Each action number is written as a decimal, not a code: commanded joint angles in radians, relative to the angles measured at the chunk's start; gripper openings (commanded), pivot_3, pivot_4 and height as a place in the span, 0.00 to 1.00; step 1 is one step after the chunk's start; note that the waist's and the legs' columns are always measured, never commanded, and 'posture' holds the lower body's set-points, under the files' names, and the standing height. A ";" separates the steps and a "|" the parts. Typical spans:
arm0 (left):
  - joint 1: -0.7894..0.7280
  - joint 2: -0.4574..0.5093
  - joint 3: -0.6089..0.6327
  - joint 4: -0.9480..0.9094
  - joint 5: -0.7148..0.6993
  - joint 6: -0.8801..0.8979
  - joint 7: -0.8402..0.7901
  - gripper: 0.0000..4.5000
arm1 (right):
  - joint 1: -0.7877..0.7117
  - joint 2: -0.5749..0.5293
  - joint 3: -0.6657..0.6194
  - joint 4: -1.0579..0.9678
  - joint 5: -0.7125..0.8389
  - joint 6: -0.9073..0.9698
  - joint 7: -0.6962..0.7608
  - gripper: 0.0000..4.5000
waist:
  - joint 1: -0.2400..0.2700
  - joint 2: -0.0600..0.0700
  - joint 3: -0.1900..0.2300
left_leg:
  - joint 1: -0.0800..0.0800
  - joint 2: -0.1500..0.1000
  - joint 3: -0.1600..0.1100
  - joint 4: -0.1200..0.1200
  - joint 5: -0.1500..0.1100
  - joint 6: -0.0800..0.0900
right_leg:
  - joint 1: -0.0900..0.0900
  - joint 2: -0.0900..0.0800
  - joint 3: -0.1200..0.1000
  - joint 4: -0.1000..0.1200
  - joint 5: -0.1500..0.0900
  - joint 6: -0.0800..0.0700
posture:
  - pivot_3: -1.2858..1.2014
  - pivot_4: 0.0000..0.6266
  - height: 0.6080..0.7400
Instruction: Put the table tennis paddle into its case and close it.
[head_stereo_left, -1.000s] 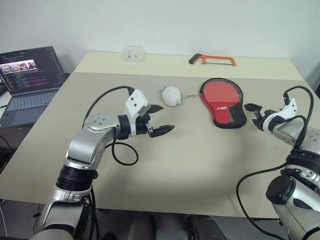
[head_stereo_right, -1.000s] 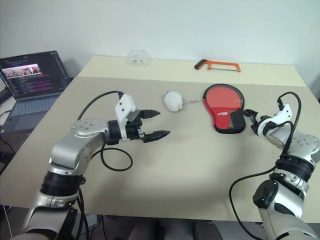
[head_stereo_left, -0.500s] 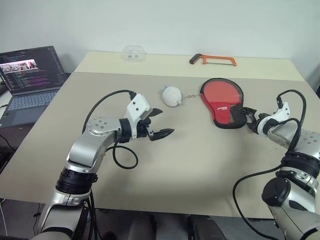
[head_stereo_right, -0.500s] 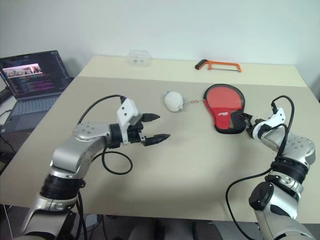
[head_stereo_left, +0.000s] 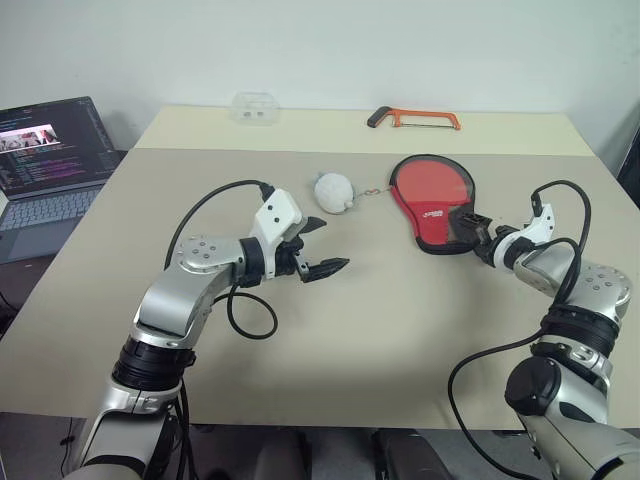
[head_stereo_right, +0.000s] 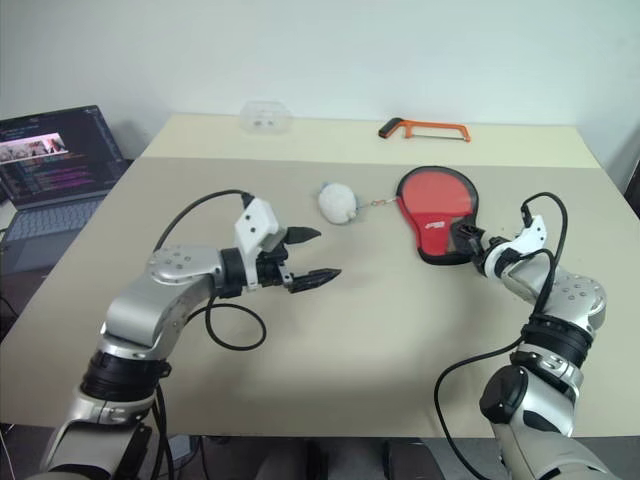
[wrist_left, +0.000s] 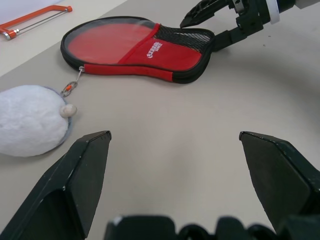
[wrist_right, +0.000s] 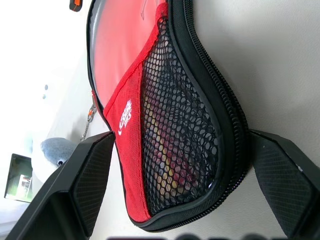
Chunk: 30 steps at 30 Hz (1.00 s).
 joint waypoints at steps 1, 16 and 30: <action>-0.002 0.015 0.004 -0.046 0.003 -0.001 0.008 1.00 | -0.016 0.013 0.020 0.013 -0.001 -0.025 -0.004 0.91 | -0.001 0.000 0.000 | 0.000 0.000 0.000 0.000 0.000 0.000 | 0.000 0.000 0.000 0.000 0.000 0.000 | 0.52 0.24 1.00; -0.013 0.020 -0.001 -0.031 0.008 -0.006 0.015 1.00 | 0.000 0.018 0.062 0.024 -0.011 -0.052 -0.013 0.01 | -0.016 0.000 0.000 | 0.000 0.000 0.000 -0.001 0.000 0.000 | -0.001 0.000 0.001 0.000 0.000 0.000 | 0.52 0.24 1.00; -0.012 0.028 -0.011 -0.019 0.023 -0.012 -0.002 1.00 | 0.131 0.017 0.179 -0.206 0.056 0.254 0.061 0.01 | -0.017 0.000 0.000 | -0.001 0.000 0.000 -0.003 0.000 0.000 | -0.002 0.000 0.001 -0.002 0.000 0.000 | 0.52 0.24 1.00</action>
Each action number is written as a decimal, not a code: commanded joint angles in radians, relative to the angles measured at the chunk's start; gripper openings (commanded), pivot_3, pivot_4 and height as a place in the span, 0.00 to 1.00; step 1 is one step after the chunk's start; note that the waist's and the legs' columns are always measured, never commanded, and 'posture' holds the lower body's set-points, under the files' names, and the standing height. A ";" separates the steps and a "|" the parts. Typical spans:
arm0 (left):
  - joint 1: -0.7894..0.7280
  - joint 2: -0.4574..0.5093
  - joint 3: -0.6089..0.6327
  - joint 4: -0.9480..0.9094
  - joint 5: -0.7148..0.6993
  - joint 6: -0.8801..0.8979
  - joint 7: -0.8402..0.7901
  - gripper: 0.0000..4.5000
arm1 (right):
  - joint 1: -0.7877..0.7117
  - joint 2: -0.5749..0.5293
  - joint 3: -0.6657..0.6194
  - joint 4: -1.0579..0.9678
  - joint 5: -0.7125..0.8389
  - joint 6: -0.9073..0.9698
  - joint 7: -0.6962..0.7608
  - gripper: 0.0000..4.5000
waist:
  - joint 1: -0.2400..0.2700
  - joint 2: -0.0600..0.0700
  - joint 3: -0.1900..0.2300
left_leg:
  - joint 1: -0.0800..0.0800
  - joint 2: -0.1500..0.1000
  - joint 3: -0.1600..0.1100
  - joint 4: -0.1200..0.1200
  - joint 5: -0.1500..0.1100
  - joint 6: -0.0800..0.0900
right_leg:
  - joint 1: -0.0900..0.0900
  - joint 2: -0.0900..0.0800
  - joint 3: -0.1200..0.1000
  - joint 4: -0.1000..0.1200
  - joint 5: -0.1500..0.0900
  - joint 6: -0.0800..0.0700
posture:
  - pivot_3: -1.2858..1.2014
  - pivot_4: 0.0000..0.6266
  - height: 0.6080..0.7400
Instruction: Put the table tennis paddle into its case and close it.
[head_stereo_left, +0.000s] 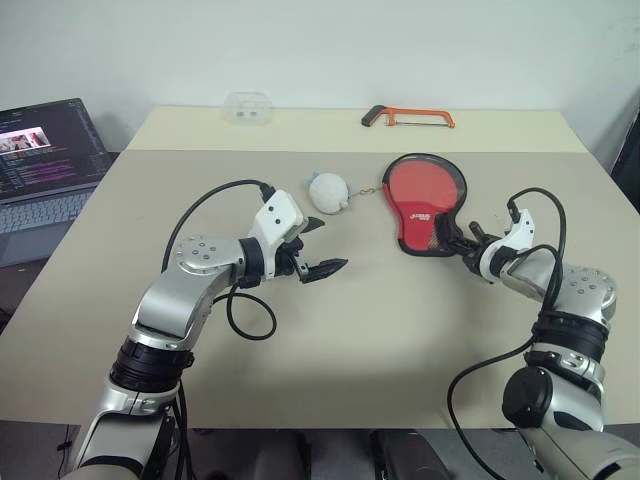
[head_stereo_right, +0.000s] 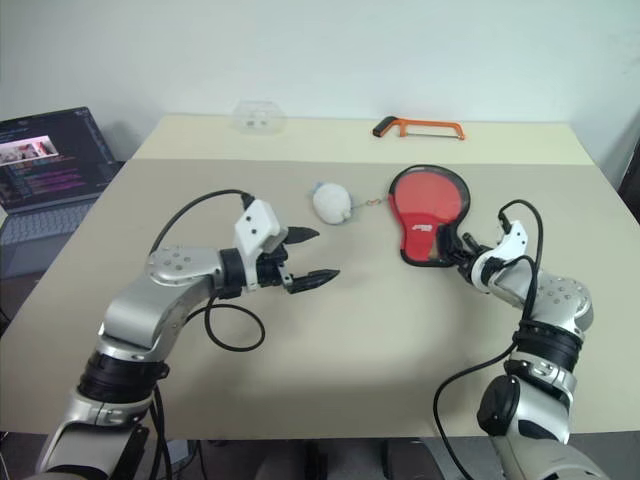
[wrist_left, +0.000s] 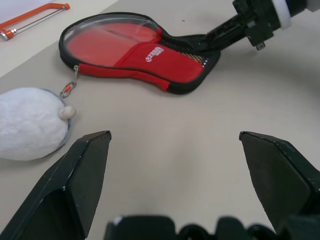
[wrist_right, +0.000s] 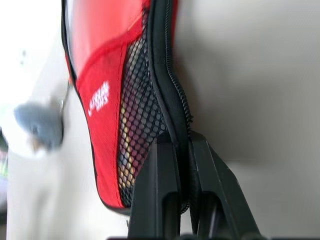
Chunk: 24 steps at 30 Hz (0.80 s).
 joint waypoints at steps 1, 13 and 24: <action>-0.014 0.012 -0.001 -0.011 0.004 -0.014 -0.010 1.00 | 0.058 -0.002 0.062 -0.108 0.050 0.157 0.049 0.01 | 0.000 0.000 0.000 | 0.000 0.000 0.000 0.000 0.000 0.000 | 0.000 0.000 0.000 0.000 0.000 0.000 | 0.52 0.24 1.00; -0.023 0.021 -0.014 0.008 0.004 -0.018 -0.039 1.00 | 0.303 -0.093 0.229 -0.435 0.287 0.325 0.207 0.01 | 0.000 -0.001 0.000 | 0.000 0.000 -0.001 -0.005 0.000 0.000 | 0.000 0.000 0.000 -0.004 0.000 0.000 | 0.52 0.24 1.00; -0.028 0.016 -0.031 0.016 0.006 -0.022 -0.060 1.00 | 0.524 -0.261 0.341 -0.606 0.682 0.286 0.150 0.01 | 0.005 -0.002 0.001 | -0.004 0.000 -0.002 -0.011 0.000 0.000 | 0.000 0.000 -0.001 -0.014 0.000 0.000 | 0.52 0.24 1.00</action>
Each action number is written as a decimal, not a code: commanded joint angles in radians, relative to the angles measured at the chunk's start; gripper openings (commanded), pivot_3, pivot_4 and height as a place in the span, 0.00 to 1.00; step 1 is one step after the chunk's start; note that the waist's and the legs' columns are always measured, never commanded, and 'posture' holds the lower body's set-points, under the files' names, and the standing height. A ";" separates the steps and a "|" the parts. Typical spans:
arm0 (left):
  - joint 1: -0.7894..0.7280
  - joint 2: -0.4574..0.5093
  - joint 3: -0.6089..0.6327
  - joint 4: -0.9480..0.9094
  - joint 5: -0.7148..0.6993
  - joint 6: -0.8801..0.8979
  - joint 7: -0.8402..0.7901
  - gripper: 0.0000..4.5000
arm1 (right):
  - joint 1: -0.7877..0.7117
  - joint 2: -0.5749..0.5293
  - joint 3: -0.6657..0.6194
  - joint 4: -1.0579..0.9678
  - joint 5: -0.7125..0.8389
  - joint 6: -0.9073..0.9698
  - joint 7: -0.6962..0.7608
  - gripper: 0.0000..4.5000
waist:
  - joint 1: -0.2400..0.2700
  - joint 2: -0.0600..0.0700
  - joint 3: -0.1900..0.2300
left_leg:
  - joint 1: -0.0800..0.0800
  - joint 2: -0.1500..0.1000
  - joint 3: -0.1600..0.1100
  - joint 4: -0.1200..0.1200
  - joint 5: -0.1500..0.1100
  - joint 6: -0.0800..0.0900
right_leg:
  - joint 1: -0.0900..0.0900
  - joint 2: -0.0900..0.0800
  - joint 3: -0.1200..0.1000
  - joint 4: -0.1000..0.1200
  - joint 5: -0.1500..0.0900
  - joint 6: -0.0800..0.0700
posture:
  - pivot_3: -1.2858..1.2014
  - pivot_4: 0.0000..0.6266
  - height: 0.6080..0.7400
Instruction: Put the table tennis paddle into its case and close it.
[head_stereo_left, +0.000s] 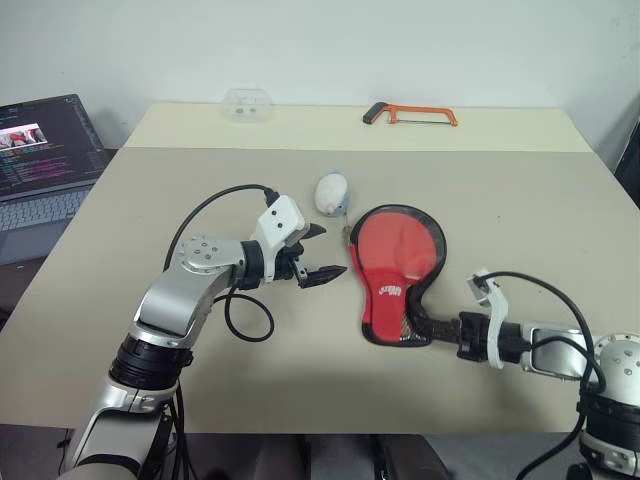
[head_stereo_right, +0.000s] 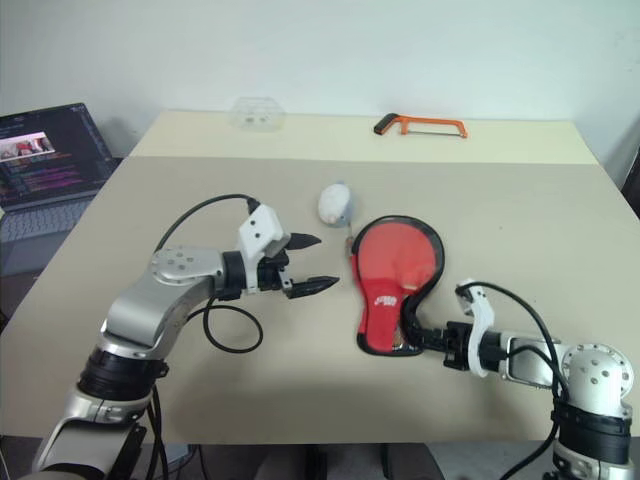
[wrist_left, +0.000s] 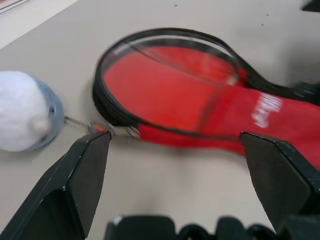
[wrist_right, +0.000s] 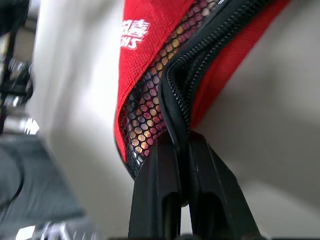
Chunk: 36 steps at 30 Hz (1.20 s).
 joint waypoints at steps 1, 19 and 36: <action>-0.017 0.002 -0.006 -0.015 0.002 -0.019 -0.010 1.00 | 0.061 -0.058 0.058 -0.068 0.177 -0.043 -0.044 0.01 | 0.002 -0.001 0.001 | 0.000 0.000 0.000 0.000 0.000 0.000 | 0.000 0.000 0.000 0.000 0.000 0.000 | 0.52 0.24 1.00; 0.002 0.009 -0.014 -0.043 0.004 -0.010 -0.020 1.00 | 0.287 -0.389 0.394 -0.266 0.558 -0.504 -0.200 0.01 | 0.014 -0.005 0.001 | -0.001 0.000 -0.004 0.002 0.000 0.000 | 0.001 0.000 -0.003 0.001 0.000 0.000 | 0.52 0.24 1.00; -0.004 0.012 -0.016 -0.032 0.009 -0.012 -0.023 1.00 | 0.265 -0.502 0.489 -0.290 0.515 -0.566 -0.145 0.01 | 0.026 -0.008 -0.001 | -0.001 0.000 -0.008 0.004 0.000 0.001 | 0.003 0.000 -0.005 0.002 0.000 0.000 | 0.52 0.24 1.00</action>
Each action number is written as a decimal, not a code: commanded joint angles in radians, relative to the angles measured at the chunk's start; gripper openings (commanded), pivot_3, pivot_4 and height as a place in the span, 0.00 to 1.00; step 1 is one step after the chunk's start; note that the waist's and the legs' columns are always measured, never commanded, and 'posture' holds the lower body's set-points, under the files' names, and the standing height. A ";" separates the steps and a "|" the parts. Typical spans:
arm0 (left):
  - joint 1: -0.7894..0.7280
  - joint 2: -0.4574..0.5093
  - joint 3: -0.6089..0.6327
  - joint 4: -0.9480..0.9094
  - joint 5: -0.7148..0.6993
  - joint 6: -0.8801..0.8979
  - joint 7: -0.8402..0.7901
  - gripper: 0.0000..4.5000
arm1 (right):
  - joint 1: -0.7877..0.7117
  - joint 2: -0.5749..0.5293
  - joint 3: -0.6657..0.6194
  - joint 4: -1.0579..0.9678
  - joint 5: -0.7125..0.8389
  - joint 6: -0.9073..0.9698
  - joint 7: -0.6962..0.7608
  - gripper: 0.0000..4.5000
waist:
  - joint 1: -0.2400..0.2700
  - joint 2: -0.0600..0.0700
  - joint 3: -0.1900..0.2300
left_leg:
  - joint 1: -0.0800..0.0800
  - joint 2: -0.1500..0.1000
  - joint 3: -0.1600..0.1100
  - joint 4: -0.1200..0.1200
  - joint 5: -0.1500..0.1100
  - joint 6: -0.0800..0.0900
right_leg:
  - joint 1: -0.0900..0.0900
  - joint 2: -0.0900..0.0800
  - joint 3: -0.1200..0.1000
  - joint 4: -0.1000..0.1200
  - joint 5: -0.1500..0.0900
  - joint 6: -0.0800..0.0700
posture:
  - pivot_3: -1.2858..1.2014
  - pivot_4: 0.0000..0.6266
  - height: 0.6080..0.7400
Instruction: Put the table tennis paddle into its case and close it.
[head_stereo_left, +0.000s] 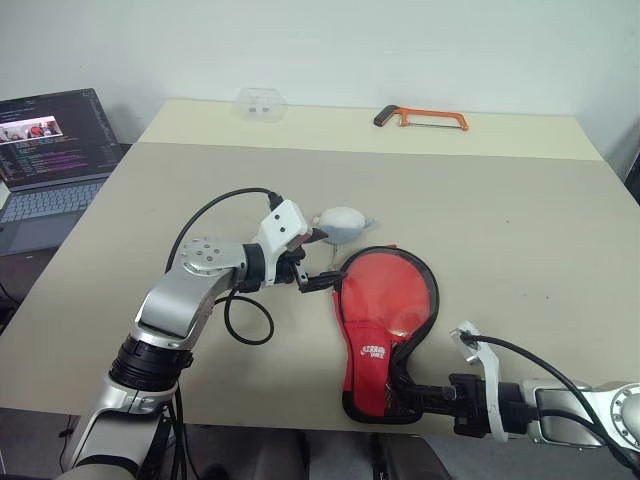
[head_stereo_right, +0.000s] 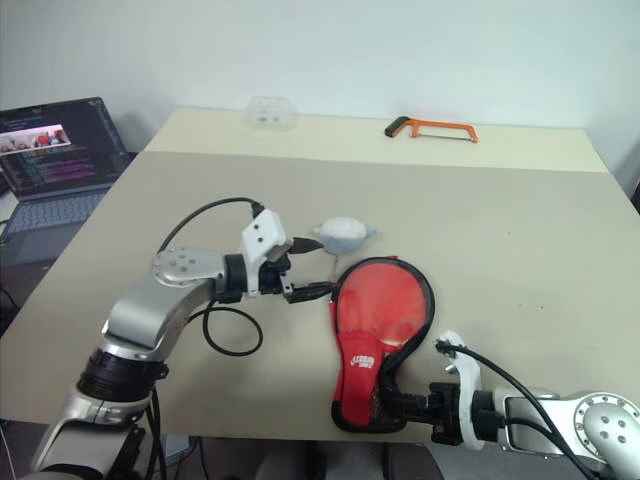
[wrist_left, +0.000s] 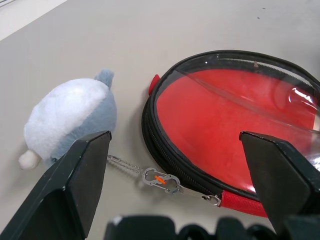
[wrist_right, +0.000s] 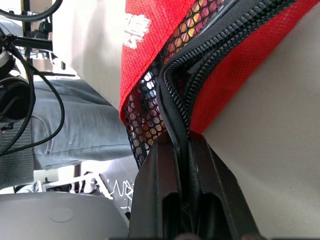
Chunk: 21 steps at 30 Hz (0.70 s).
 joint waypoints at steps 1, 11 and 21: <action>-0.012 0.005 -0.004 -0.025 0.002 -0.013 -0.005 1.00 | -0.013 -0.032 0.011 -0.040 -0.021 0.028 0.056 0.01 | 0.000 0.000 0.000 | 0.000 0.000 0.000 0.000 0.000 0.000 | 0.000 0.000 0.000 0.000 0.000 0.000 | 0.52 0.24 1.00; -0.024 -0.003 -0.007 -0.002 0.012 -0.027 -0.005 1.00 | -0.073 -0.092 -0.017 -0.018 -0.074 0.060 0.191 0.48 | 0.004 0.000 0.000 | 0.000 0.000 -0.005 0.006 0.000 0.001 | 0.003 0.000 -0.004 0.002 0.000 0.000 | 0.52 0.24 1.00; -0.031 -0.007 0.007 0.024 0.019 -0.045 0.005 1.00 | 0.024 -0.445 -0.150 -0.143 -0.680 -0.007 0.832 0.99 | 0.022 0.001 0.000 | 0.000 -0.001 -0.012 0.012 -0.001 0.001 | 0.010 0.000 -0.010 0.001 0.000 0.000 | 0.52 0.24 1.00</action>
